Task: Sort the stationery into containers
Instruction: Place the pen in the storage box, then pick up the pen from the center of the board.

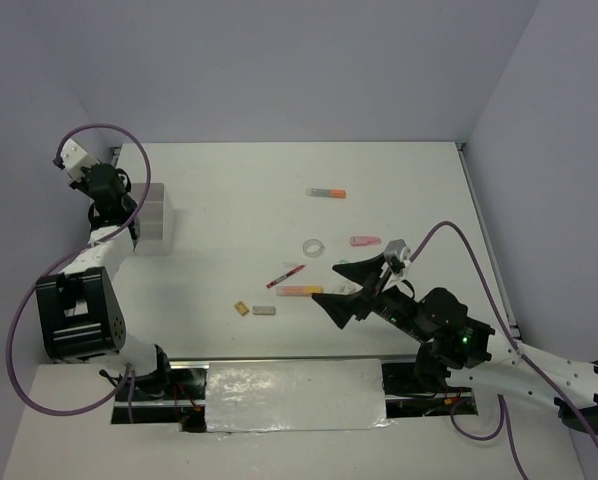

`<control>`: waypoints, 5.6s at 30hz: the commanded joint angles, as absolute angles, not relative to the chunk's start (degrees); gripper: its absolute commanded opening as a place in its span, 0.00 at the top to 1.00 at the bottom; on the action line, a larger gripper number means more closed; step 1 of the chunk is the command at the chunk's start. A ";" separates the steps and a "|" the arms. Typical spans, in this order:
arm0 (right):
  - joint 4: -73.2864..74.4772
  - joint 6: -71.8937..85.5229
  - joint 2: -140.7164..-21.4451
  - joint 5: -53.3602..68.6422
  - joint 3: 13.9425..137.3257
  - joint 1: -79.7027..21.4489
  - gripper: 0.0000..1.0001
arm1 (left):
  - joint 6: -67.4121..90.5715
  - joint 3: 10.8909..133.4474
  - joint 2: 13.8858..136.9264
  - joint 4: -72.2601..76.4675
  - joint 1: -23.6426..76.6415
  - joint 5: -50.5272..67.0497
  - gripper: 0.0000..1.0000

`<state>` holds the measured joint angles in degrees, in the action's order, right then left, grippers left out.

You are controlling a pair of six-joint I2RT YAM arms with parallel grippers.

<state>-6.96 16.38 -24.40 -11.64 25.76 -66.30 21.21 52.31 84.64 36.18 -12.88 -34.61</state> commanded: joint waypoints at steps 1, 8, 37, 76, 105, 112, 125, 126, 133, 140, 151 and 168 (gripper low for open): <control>-8.08 15.56 -26.19 -13.09 25.75 -65.83 0.03 | 23.20 51.85 87.01 39.55 -13.88 -31.21 1.00; -8.35 15.21 -27.16 -12.31 25.66 -65.39 0.03 | 25.40 51.07 90.88 42.80 -14.77 -29.00 1.00; -8.70 14.85 -26.28 -11.42 24.96 -64.86 0.03 | 26.98 48.34 92.55 42.63 -14.77 -32.08 0.45; 14.68 25.31 -25.31 -4.22 34.45 -45.00 0.04 | 12.31 57.21 81.99 -14.59 43.15 -8.71 0.22; 16.87 24.52 -24.87 -4.22 33.31 -45.18 0.04 | 8.35 66.36 100.72 -18.63 44.30 -3.25 0.41; 16.61 24.70 -24.43 -4.39 32.70 -45.18 0.04 | 8.61 66.97 103.27 -18.54 44.30 -3.34 0.42; 16.17 24.52 -24.61 -4.39 32.34 -45.26 0.04 | 8.96 66.80 105.47 -18.46 44.38 -3.60 0.52; 16.08 24.52 -24.61 -4.48 32.26 -45.26 0.04 | 8.96 66.80 105.56 -18.54 44.38 -3.60 0.52; 16.26 24.61 -24.35 -4.57 32.26 -45.26 0.04 | 9.05 66.53 105.38 -18.63 44.47 -3.08 0.61; 16.08 24.79 -24.43 -4.83 32.17 -45.26 0.04 | 8.79 66.71 103.98 -18.63 44.47 -2.37 0.71; 16.35 24.70 -24.43 -5.18 32.34 -45.18 0.04 | 8.09 68.73 103.54 -19.42 45.17 -0.97 1.00; 19.16 33.83 -28.72 -17.30 38.84 -45.26 0.05 | 20.46 75.33 90.10 -31.62 40.71 -21.87 1.00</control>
<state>18.81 30.28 -25.82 -12.56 34.44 -45.36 14.04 73.93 94.32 -25.34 44.51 -12.75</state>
